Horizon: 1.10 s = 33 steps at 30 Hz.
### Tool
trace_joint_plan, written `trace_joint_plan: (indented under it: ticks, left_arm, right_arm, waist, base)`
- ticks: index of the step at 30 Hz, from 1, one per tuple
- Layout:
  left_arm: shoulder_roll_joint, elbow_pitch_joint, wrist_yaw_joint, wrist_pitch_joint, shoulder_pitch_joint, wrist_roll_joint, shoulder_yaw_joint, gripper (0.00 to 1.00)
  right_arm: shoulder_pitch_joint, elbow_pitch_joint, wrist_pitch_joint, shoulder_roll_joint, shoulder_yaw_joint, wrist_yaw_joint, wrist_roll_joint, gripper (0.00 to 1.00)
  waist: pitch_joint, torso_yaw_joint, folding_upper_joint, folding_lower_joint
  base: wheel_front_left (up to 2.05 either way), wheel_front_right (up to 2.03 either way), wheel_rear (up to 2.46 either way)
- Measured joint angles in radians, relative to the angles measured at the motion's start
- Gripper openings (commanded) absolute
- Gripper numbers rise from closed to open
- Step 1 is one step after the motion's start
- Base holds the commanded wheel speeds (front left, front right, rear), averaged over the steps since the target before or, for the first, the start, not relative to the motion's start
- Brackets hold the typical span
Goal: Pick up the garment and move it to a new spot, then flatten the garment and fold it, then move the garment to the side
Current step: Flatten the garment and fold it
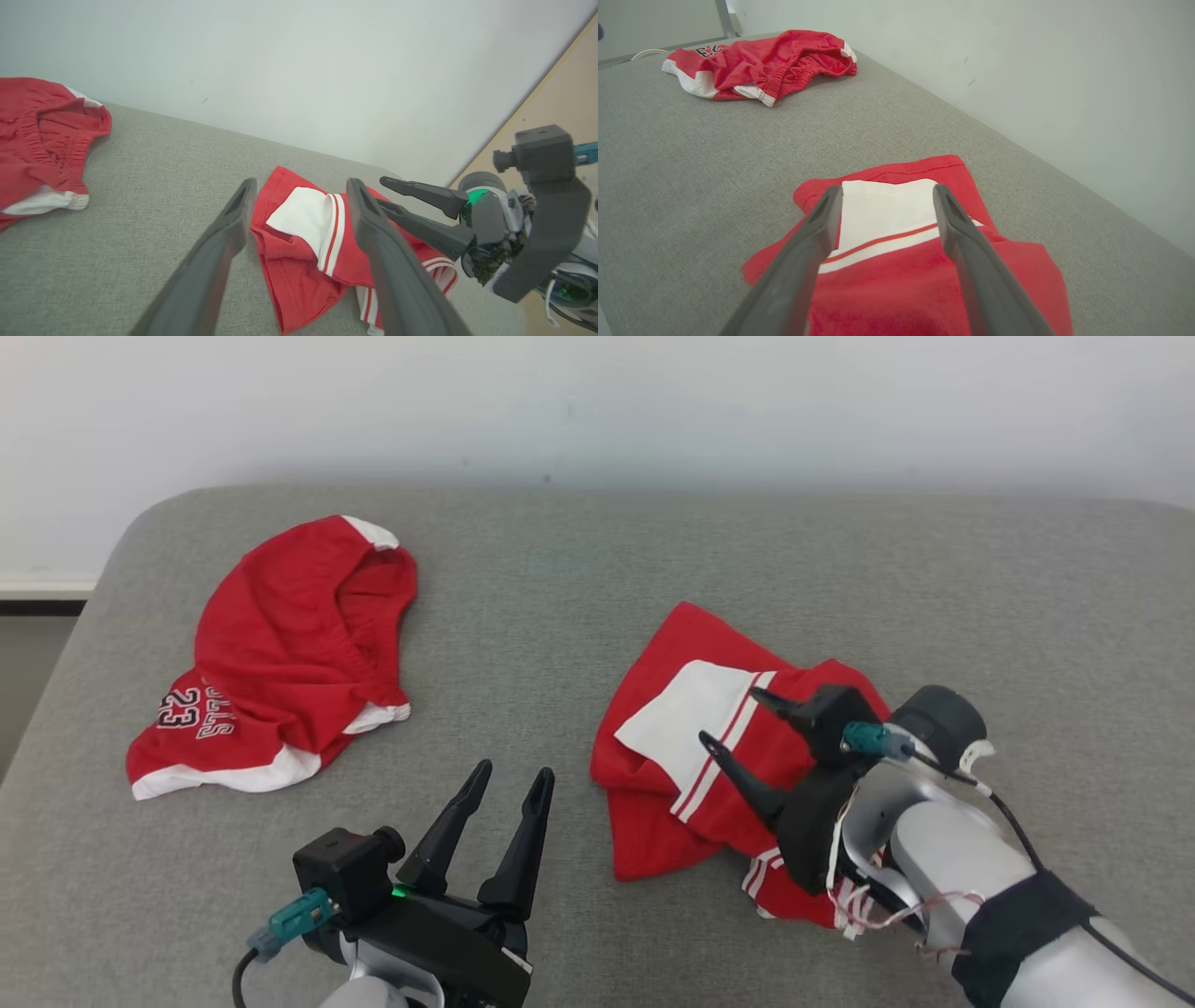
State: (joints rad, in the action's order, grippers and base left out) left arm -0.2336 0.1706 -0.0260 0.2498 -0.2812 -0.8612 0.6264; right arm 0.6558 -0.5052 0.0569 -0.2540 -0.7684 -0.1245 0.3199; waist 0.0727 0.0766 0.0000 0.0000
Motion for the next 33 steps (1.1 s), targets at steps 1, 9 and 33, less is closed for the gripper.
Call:
trace_joint_plan:
  ticks: [1, 9, 33]
  left_arm:
    - [0.004, 0.000, 0.000, 0.000, 0.000, 0.000, 0.000, 1.00]
    - [0.014, 0.001, 0.009, 0.000, -0.008, 0.000, -0.002, 1.00]
    - [0.023, 0.030, 0.026, 0.000, -0.028, 0.000, -0.037, 1.00]
  right_arm:
    - [0.018, -0.022, 0.008, 0.001, -0.008, 0.000, 0.008, 1.00]
    - [0.143, -0.165, 0.068, 0.029, -0.080, 0.000, 0.093, 1.00]
    - [0.263, -0.430, 0.188, 0.074, -0.266, 0.000, 0.214, 0.57]
  waist:
    - [0.002, 0.008, 0.0000, 0.0000]
    - [0.029, 0.074, 0.0000, 0.0000]
    - [0.093, 0.179, 0.0000, 0.0000]
  base:
    - [0.00, 0.00, 0.00]
    - [0.00, 0.00, 0.00]
    - [0.00, 0.00, 0.00]
